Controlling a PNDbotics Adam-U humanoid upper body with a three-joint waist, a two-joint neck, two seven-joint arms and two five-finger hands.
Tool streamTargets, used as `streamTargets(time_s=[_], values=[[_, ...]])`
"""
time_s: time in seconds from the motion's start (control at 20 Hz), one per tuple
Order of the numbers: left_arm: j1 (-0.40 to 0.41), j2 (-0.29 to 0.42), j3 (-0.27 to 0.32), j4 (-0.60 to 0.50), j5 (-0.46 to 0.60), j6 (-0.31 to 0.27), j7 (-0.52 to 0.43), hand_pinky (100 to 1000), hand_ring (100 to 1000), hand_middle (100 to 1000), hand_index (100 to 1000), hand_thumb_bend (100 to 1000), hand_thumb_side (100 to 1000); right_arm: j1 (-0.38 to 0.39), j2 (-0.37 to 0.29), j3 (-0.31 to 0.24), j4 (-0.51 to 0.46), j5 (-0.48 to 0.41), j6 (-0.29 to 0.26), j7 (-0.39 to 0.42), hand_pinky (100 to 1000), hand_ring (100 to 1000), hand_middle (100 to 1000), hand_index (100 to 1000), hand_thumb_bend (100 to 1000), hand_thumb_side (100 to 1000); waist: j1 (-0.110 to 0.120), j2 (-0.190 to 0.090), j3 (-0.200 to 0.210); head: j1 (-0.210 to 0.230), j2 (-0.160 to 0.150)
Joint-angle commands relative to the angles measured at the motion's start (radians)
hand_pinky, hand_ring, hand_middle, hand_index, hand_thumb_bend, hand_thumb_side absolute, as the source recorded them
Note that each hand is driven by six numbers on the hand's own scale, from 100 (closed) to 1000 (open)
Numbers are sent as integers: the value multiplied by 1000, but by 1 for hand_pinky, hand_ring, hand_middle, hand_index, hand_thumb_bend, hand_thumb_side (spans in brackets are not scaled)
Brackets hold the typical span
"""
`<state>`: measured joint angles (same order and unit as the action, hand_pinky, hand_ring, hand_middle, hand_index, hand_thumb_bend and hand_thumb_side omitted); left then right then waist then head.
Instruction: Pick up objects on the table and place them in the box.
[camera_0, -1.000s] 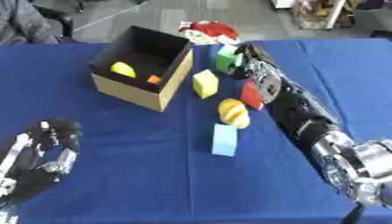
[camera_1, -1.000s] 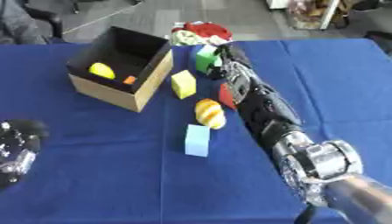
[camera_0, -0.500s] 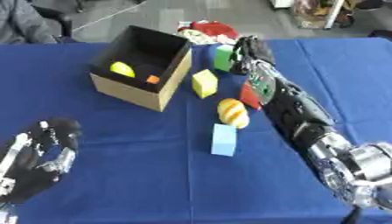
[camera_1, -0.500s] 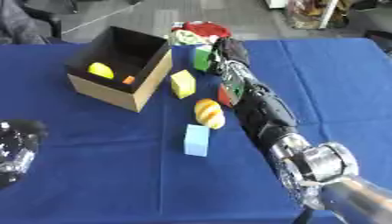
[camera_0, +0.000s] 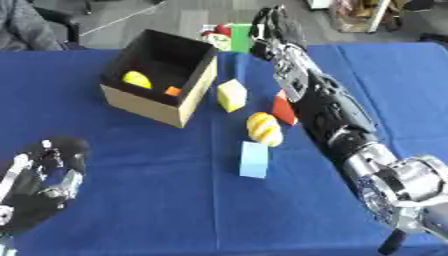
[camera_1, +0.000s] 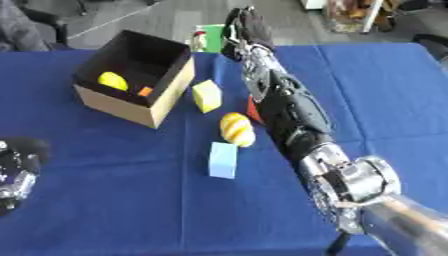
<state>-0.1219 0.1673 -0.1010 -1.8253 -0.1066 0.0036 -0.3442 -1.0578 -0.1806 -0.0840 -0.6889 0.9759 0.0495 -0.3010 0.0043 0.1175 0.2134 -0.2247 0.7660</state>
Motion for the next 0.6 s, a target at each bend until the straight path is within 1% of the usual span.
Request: streamTargets(time_s=[0.05, 0.15, 0.25, 0.35, 0.45, 0.5, 0.55, 0.6], values=[[-5, 9, 3, -18, 6, 2, -1, 736, 685, 656, 724, 105, 249, -43, 20, 32, -73, -35, -37, 24, 750, 493, 292, 395, 100, 100, -4, -14, 6, -8, 3], [-5, 8, 1, -18, 7, 2, -3, 736, 685, 656, 724, 104, 249, -53, 47, 55, -106, -53, -64, 49, 752, 493, 292, 395, 100, 100, -2, -14, 11, -13, 4], [-6, 7, 0, -17, 8, 2, -4, 736, 685, 656, 724, 104, 249, -60, 75, 82, -129, -50, -84, 79, 755, 496, 293, 396, 100, 100, 0, -14, 17, -21, 4], [-7, 5, -3, -18, 10, 2, -6, 736, 684, 656, 724, 104, 248, -59, 107, 100, -136, -34, -97, 109, 759, 502, 300, 403, 100, 100, 2, -13, 21, -28, 4], [-7, 3, -5, -17, 11, 2, -9, 736, 684, 655, 724, 105, 249, -49, 138, 113, -124, -1, -102, 140, 769, 520, 327, 431, 100, 100, 3, -12, 27, -34, 4], [-8, 2, -6, -17, 11, 2, -10, 736, 684, 655, 724, 104, 250, -41, 152, 115, -112, 21, -101, 154, 779, 540, 374, 483, 100, 100, 4, -12, 30, -37, 4], [-8, 1, -6, -17, 12, 2, -10, 736, 684, 655, 724, 105, 250, -33, 165, 115, -97, 45, -99, 168, 786, 554, 401, 512, 100, 100, 4, -12, 33, -38, 4], [-8, 0, -6, -18, 12, 2, -10, 736, 683, 655, 724, 105, 250, -23, 175, 116, -81, 70, -99, 185, 804, 593, 473, 591, 100, 100, 4, -11, 34, -38, 4]])
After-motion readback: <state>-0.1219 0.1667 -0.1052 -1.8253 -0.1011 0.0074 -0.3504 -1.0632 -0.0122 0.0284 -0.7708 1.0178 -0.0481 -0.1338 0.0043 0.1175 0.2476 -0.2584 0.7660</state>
